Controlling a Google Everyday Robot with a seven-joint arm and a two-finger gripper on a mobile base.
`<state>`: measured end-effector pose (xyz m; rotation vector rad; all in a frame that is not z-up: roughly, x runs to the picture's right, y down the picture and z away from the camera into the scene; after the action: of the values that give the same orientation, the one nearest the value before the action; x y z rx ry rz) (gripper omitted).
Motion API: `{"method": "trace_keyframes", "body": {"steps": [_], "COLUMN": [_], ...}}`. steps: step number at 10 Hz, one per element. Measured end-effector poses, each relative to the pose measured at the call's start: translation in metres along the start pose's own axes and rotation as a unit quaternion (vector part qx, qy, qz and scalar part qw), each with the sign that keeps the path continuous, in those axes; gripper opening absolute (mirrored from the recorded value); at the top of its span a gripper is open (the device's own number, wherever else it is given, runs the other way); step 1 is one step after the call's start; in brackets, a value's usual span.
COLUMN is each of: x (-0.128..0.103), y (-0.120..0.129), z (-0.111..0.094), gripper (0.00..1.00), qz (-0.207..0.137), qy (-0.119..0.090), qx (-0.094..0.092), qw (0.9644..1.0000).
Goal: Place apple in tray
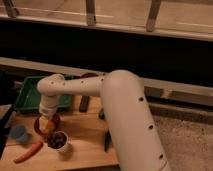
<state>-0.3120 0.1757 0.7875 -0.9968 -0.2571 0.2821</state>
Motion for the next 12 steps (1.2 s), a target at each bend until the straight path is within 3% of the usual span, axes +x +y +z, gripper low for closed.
{"method": "trace_keyframes", "body": {"steps": [3, 8, 12], "x": [-0.003, -0.003, -0.022], "y": [0.006, 0.010, 0.014], "z": [0.003, -0.006, -0.049], "gripper": [0.01, 0.00, 0.00], "qz": [-0.003, -0.008, -0.024], "qy": [0.006, 0.013, 0.005], "qx": [0.001, 0.008, 0.050], "qw": [1.0000, 0.9999, 0.9984]}}
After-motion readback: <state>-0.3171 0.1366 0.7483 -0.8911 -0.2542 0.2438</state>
